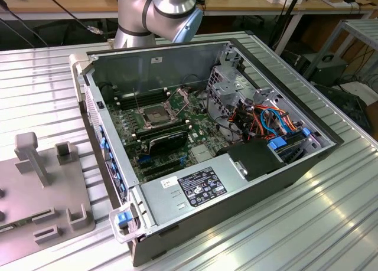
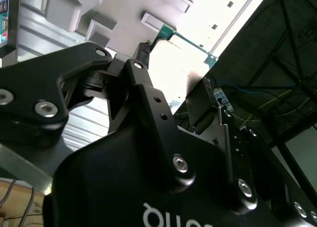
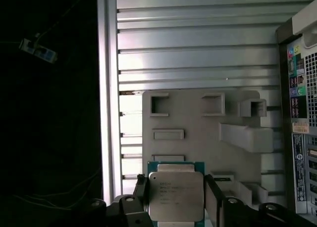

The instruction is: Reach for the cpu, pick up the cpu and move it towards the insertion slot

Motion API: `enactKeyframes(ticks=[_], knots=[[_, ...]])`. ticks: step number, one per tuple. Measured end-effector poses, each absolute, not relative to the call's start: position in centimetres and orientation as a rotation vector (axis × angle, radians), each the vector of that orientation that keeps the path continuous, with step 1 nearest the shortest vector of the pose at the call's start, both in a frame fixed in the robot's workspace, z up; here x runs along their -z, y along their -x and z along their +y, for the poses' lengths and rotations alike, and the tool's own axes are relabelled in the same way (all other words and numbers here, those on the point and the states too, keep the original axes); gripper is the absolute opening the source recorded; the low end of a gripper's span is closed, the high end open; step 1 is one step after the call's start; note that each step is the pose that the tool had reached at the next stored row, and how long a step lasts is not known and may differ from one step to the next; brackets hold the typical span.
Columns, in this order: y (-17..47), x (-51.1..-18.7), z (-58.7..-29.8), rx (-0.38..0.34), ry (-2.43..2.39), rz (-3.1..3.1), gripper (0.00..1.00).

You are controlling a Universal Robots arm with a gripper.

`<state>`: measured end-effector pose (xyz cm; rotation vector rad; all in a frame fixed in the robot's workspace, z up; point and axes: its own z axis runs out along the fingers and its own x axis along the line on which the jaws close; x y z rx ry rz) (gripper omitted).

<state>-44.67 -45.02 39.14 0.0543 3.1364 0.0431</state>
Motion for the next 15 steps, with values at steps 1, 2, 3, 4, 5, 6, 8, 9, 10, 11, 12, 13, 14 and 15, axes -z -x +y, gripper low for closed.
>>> enactKeyframes(ticks=[1,2,3,4,5,6,8,9,10,11,12,13,14,15], knots=[[44.7,-39.2,-45.0,-0.043,-0.054,3.136,0.55],[44.7,-39.3,-45.0,-0.042,-0.054,3.136,0.55],[44.7,-39.3,-45.0,-0.041,-0.054,3.136,0.55],[44.6,-39.3,-45.0,-0.041,-0.054,3.136,0.55],[44.5,-39.3,-45.0,-0.041,-0.055,3.136,0.55],[44.4,-39.3,-45.0,-0.041,-0.054,3.136,0.55],[44.0,-39.2,-45.0,-0.041,-0.054,3.136,0.55],[43.9,-39.2,-45.0,-0.041,-0.054,3.136,0.55],[43.6,-39.2,-45.0,-0.041,-0.054,3.136,0.55],[43.5,-39.2,-45.0,-0.041,-0.054,3.136,0.55],[43.3,-39.2,-45.0,-0.041,-0.054,3.136,0.55],[43.1,-39.2,-45.0,-0.041,-0.054,3.136,0.55],[43.0,-39.2,-45.0,-0.041,-0.054,3.136,0.55],[43.0,-39.2,-45.0,-0.041,-0.055,3.136,0.55]])
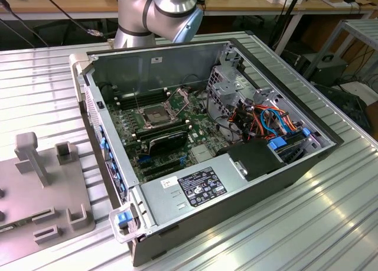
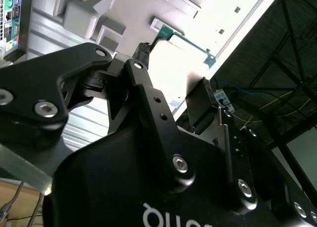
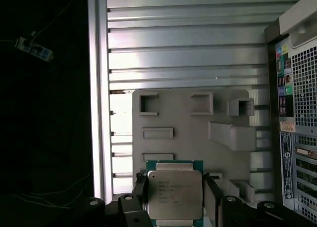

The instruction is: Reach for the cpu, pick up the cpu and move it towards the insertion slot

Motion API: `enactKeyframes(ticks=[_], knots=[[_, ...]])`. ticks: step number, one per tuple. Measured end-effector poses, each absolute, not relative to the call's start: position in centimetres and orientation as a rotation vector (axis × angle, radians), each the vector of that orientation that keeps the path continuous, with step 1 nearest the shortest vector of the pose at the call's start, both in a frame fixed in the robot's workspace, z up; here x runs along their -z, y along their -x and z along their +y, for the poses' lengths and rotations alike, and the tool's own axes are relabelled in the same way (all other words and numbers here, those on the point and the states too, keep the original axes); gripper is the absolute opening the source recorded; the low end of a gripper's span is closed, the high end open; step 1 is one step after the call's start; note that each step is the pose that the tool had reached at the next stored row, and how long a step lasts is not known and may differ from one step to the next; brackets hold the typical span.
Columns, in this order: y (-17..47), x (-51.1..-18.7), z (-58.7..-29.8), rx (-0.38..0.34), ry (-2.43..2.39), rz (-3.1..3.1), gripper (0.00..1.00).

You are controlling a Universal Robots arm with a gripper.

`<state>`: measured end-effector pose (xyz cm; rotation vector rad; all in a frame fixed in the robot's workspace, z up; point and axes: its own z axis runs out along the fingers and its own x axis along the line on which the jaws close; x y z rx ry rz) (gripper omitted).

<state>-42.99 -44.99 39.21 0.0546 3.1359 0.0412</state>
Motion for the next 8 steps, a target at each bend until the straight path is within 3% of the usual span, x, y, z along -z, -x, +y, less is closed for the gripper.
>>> enactKeyframes(ticks=[8], knots=[[42.98,-40.17,-45.0,-0.041,-0.054,3.136,0.55]])
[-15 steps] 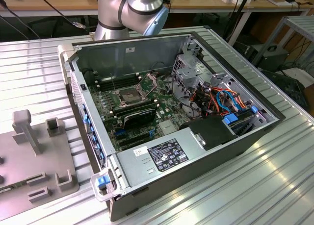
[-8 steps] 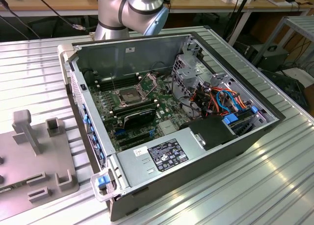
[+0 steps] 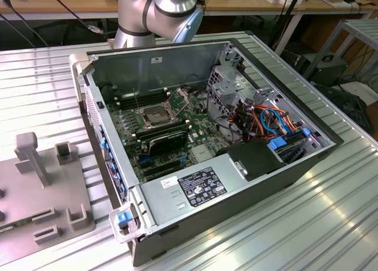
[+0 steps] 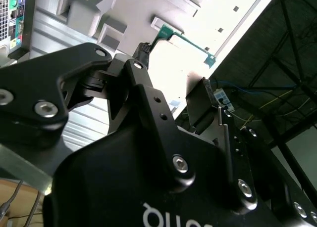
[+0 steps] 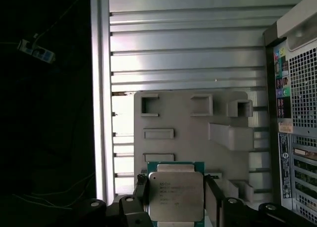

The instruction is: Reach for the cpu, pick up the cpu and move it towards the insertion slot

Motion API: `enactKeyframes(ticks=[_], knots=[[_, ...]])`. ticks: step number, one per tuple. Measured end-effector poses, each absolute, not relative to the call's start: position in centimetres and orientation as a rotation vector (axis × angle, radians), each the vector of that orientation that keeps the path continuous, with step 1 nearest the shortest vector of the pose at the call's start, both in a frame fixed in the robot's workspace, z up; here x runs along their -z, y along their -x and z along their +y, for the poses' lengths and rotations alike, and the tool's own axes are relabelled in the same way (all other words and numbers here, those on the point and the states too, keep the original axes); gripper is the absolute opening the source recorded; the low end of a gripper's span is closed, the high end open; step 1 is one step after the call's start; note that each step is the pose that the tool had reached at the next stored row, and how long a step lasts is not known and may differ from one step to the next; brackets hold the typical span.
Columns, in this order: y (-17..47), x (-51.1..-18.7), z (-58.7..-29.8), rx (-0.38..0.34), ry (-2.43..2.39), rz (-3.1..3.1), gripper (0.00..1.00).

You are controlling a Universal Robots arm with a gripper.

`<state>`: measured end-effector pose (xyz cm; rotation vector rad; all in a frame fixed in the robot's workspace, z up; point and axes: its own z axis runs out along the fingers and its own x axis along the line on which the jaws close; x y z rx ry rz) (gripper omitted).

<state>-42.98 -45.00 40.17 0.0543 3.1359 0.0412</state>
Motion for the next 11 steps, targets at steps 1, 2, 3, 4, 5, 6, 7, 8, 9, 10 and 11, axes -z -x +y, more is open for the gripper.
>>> enactKeyframes(ticks=[1,2,3,4,5,6,7,8,9,10,11], knots=[[43.0,-40.2,-45.0,-0.041,-0.054,3.136,0.55],[43.0,-40.2,-45.0,-0.041,-0.054,3.136,0.55],[42.9,-40.2,-45.0,-0.041,-0.054,3.136,0.55],[42.9,-40.2,-45.0,-0.041,-0.054,3.136,0.55],[42.7,-40.2,-45.0,-0.041,-0.054,3.136,0.55],[42.5,-40.2,-45.0,-0.041,-0.054,3.136,0.55],[42.4,-40.2,-45.0,-0.041,-0.054,3.136,0.55],[42.2,-40.2,-45.0,-0.041,-0.054,3.136,0.55],[42.0,-40.2,-45.0,-0.041,-0.054,3.136,0.55],[41.4,-40.2,-45.0,-0.041,-0.054,3.136,0.55],[40.5,-40.2,-45.0,-0.041,-0.054,3.136,0.55]])
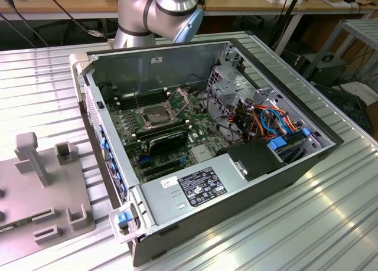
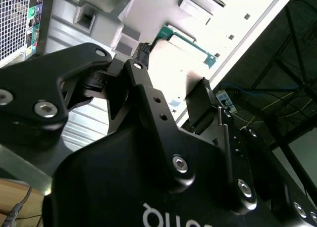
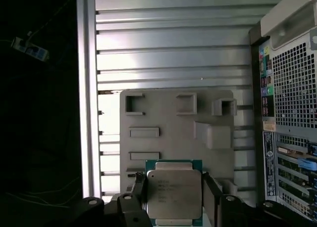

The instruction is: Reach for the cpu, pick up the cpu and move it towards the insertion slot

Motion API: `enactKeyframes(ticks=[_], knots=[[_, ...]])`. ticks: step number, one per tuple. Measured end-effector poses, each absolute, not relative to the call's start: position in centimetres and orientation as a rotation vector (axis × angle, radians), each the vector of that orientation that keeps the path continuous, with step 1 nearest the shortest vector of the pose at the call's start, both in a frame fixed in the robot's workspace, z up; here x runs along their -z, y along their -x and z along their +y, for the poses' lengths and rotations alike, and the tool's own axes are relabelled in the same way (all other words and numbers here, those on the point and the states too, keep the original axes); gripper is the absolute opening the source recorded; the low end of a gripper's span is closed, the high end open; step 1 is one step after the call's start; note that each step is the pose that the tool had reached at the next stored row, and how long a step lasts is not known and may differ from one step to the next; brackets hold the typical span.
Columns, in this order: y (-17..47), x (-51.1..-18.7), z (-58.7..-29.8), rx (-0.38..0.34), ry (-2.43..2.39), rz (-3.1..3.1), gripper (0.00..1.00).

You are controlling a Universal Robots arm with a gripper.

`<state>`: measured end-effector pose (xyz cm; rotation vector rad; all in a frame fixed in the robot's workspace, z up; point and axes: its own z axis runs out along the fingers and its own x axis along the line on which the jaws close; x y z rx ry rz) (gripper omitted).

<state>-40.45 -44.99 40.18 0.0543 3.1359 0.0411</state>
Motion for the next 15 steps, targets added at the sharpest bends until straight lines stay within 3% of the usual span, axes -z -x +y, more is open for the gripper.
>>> enactKeyframes(ticks=[3,15], knots=[[37.1,-40.2,-45.0,-0.041,-0.054,3.136,0.55],[35.5,-40.2,-45.0,-0.041,-0.054,3.136,0.55]])
